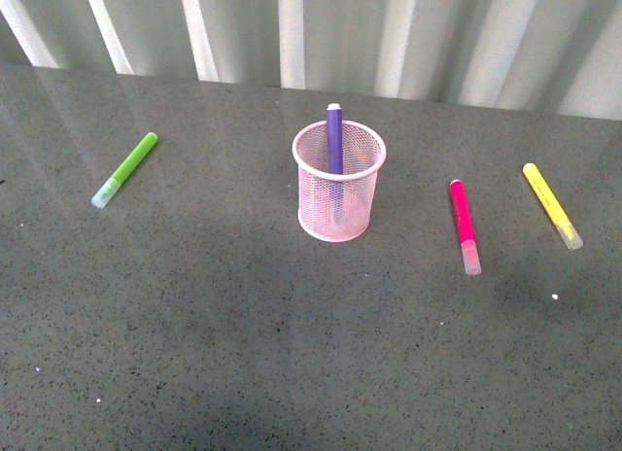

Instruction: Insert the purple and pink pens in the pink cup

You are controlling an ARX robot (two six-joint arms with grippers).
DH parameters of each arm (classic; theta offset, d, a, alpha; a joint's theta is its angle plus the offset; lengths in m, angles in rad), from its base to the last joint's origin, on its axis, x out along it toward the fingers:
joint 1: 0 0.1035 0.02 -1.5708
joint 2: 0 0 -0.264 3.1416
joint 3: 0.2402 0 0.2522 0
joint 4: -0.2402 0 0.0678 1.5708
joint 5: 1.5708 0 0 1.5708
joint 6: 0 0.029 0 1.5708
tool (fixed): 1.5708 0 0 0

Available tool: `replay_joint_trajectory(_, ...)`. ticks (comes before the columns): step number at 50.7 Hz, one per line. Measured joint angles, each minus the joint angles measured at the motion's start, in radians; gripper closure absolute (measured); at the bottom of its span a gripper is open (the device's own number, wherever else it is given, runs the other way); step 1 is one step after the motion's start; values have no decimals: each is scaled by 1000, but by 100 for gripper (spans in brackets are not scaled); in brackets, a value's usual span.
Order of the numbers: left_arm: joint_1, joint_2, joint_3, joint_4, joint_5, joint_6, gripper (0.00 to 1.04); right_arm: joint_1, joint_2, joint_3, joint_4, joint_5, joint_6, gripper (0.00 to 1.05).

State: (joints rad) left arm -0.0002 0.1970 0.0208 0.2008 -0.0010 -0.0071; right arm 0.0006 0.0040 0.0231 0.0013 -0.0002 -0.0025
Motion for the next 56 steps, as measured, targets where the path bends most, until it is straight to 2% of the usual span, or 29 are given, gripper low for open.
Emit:
replay_joint_trajectory(6, 0, -23, 0, -23, 0, 0, 101, 0, 0, 0, 0, 0, 0, 7)
replay_joint_trajectory(13, 0, -162, 0, -191, 0, 0, 101, 0, 0, 0, 0, 0, 0, 7)
replay_joint_trajectory(26, 0, -193, 0, -199, 0, -1, 101, 0, 0, 0, 0, 0, 0, 7)
replay_joint_trajectory(33, 0, -193, 0, -200, 0, 0, 71, 0, 0, 0, 0, 0, 0, 7)
replay_joint_trajectory(37, 0, -193, 0, -200, 0, 0, 59, -7, 2, -3, 17, -23, 6, 7)
replay_joint_trajectory(41, 0, -193, 0, -200, 0, 0, 46, -93, 107, 1, 273, -208, 60, 7)
replay_joint_trajectory(44, 0, -193, 0, -200, 2, 0, 37, -156, 231, 13, 449, -274, 98, 7)
replay_joint_trajectory(48, 0, -194, 0, -200, 0, 0, 24, -236, 459, 74, 676, -328, 177, 7)
replay_joint_trajectory(51, 0, -194, 0, -200, 0, 0, 15, -279, 634, 159, 785, -357, 240, 7)
replay_joint_trajectory(54, 0, -193, 0, -200, 0, 0, 6, -294, 809, 270, 824, -340, 285, 7)
replay_joint_trajectory(56, 0, -194, 0, -200, 0, 2, 5, -299, 947, 360, 824, -324, 308, 7)
